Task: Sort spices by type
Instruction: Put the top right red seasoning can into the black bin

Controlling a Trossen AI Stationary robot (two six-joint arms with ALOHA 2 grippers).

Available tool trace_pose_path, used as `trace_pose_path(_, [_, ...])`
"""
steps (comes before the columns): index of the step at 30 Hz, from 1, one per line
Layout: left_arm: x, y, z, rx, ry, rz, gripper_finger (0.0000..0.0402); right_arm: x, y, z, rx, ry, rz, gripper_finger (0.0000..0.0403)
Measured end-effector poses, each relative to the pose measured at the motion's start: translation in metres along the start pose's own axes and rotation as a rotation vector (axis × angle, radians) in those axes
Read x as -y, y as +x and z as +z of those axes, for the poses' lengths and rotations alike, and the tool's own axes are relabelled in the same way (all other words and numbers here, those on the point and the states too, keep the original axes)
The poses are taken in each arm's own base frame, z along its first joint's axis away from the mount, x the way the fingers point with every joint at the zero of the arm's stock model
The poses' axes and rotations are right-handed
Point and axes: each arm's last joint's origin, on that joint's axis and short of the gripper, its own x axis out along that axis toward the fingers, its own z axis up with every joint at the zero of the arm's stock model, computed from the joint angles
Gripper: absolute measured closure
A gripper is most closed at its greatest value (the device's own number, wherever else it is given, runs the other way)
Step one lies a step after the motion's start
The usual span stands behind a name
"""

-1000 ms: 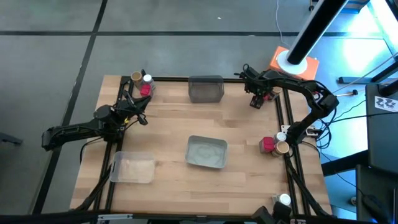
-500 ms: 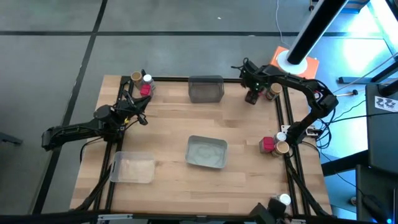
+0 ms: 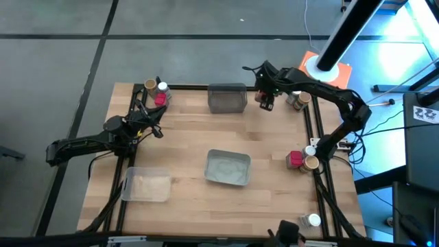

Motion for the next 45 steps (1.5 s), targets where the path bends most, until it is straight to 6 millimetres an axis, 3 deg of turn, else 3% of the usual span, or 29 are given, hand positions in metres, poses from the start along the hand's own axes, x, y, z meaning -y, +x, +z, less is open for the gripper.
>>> trace_pose_path(6, [0.000,0.000,-0.001,-0.013,0.014,-0.003,0.0386,-0.006,-0.019,0.022,0.128,-0.032,-0.028,0.0186])
trace_pose_path(18, [0.001,0.000,-0.006,-0.055,0.029,-0.016,0.0386,-0.021,-0.029,0.047,0.358,-0.092,-0.035,0.0186])
trace_pose_path(28, [0.004,0.003,-0.013,-0.124,0.037,-0.032,0.0386,-0.016,-0.035,0.060,0.518,-0.078,-0.064,0.0186])
trace_pose_path(37, [0.005,0.004,-0.014,-0.138,0.050,-0.035,0.0386,-0.016,-0.011,0.079,0.483,-0.147,-0.088,0.0186])
trace_pose_path(45, [0.005,0.004,-0.014,-0.138,0.054,-0.035,0.0386,-0.010,0.008,0.108,0.309,-0.224,-0.097,0.0185])
